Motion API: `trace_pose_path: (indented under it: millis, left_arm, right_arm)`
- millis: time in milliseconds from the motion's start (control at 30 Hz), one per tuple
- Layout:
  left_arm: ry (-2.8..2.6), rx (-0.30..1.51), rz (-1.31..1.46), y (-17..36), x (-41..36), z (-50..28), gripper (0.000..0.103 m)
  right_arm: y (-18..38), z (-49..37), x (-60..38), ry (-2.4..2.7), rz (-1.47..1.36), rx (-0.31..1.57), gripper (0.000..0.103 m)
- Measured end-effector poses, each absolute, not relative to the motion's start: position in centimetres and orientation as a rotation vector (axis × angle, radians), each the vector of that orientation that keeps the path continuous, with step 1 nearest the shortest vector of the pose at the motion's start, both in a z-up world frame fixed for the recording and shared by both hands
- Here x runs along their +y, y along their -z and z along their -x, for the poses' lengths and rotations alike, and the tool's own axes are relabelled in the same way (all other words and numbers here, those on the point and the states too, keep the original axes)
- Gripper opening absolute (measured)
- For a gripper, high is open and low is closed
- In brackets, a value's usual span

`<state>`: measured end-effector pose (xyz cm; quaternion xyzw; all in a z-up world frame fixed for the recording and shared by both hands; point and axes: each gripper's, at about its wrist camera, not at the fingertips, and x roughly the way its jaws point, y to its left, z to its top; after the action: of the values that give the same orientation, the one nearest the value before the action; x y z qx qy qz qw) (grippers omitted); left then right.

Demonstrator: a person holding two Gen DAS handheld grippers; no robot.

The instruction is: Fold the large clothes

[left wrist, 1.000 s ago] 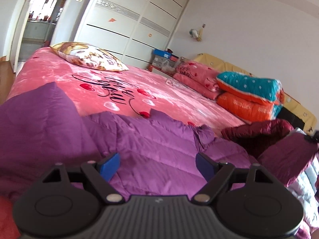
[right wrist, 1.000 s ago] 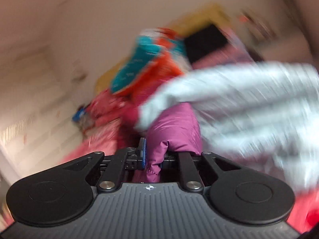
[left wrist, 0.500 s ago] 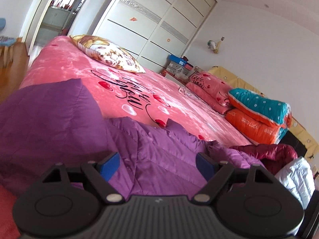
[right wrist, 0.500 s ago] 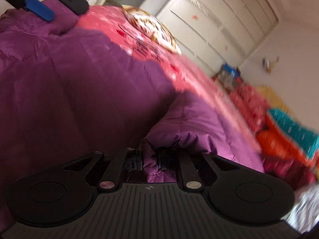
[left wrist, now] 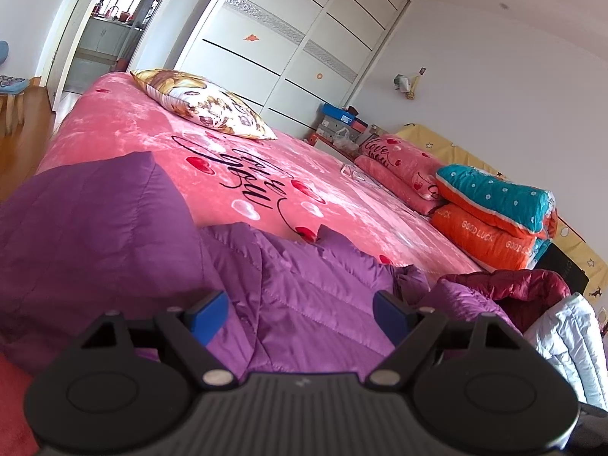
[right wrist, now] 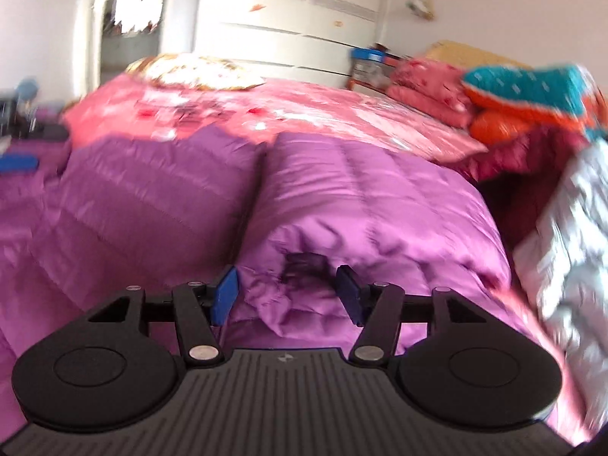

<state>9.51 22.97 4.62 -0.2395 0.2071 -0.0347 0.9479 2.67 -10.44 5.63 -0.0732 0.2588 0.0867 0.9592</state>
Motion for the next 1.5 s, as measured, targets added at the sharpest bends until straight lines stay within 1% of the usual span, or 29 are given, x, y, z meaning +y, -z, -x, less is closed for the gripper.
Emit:
trace_pose_path:
  millis: [167, 233, 300, 400, 433, 467, 567, 633, 667, 767, 967, 1000, 1033, 1067, 1100, 1133, 1167, 1200, 1267, 1367, 1500]
  left_arm:
    - [0.071, 0.421, 0.49, -4.6, 23.2, -9.5, 0.083]
    - [0.07, 0.421, 0.49, -4.6, 23.2, -9.5, 0.083]
    - [0.07, 0.423, 0.494, -4.6, 23.4, -9.6, 0.083]
    - [0.069, 0.426, 0.5, -4.5, 23.6, -9.6, 0.083]
    - [0.068, 0.427, 0.501, -4.5, 23.6, -9.7, 0.083]
    - [0.067, 0.428, 0.502, -4.5, 23.6, -9.7, 0.083]
    - [0.066, 0.425, 0.504, -4.4, 23.6, -9.7, 0.083]
    - [0.065, 0.427, 0.498, -4.4, 23.4, -9.7, 0.083]
    - [0.066, 0.427, 0.496, -4.4, 23.4, -9.6, 0.083]
    - [0.067, 0.424, 0.488, -4.5, 23.3, -9.6, 0.083]
    - [0.06, 0.424, 0.494, -4.3, 23.6, -9.8, 0.083]
    - [0.06, 0.423, 0.493, -4.4, 23.7, -9.8, 0.083]
    - [0.06, 0.422, 0.493, -4.4, 23.7, -9.8, 0.083]
    - [0.059, 0.421, 0.494, -4.4, 23.8, -9.8, 0.083]
    - [0.057, 0.419, 0.498, -4.4, 23.9, -9.8, 0.083]
    - [0.056, 0.415, 0.501, -4.5, 24.1, -9.7, 0.083]
    - [0.052, 0.412, 0.503, -4.5, 24.3, -9.7, 0.083]
    - [0.046, 0.409, 0.502, -4.5, 24.4, -9.7, 0.083]
    - [0.035, 0.402, 0.513, -4.6, 24.9, -9.6, 0.083]
    - [0.018, 0.392, 0.541, -4.7, 25.7, -9.5, 0.083]
    - [-0.012, 0.37, 0.578, -4.8, 27.1, -9.2, 0.083]
  right_arm:
    - [-7.0, -1.6, -17.1, -0.126, -0.247, 0.462, 0.074]
    - [-7.0, -2.2, -19.9, -0.126, -0.431, 0.431, 0.078]
    - [-7.0, -2.1, -22.2, -0.123, -0.545, 0.408, 0.08]
    - [-7.2, -1.6, -23.2, -0.125, -0.632, 0.351, 0.09]
    - [-7.2, -1.3, -23.6, -0.143, -0.657, 0.339, 0.097]
    - [-7.3, -1.0, -23.9, -0.167, -0.677, 0.335, 0.101]
    - [-7.2, -0.5, -23.6, -0.233, -0.687, 0.34, 0.1]
    - [-7.0, -0.2, -24.0, -0.156, -0.7, 0.329, 0.101]
    - [-6.6, -0.4, -24.6, -0.112, -0.745, 0.328, 0.102]
    - [-4.4, -1.6, -27.5, -0.007, -0.953, 0.329, 0.101]
    - [-1.2, -4.5, -31.2, 0.122, -1.164, 0.322, 0.099]
    - [-0.7, -5.6, -31.5, 0.12, -1.194, 0.332, 0.097]
    - [-0.4, -6.1, -31.6, 0.135, -1.208, 0.333, 0.081]
    - [-0.3, -6.7, -31.6, 0.149, -1.211, 0.327, 0.061]
    - [-0.4, -6.9, -31.3, 0.152, -1.212, 0.321, 0.055]
    - [-0.6, -7.1, -30.9, 0.154, -1.204, 0.307, 0.044]
    - [-1.0, -7.8, -30.1, 0.15, -1.181, 0.29, 0.04]
    - [-1.9, -8.1, -29.2, 0.136, -1.151, 0.275, 0.038]
    - [-3.8, -9.3, -27.4, 0.081, -1.06, 0.257, 0.03]
    - [-7.4, -9.9, -22.7, -0.05, -0.884, 0.251, 0.026]
    - [-11.5, -9.3, -14.5, -0.299, -0.559, 0.226, 0.025]
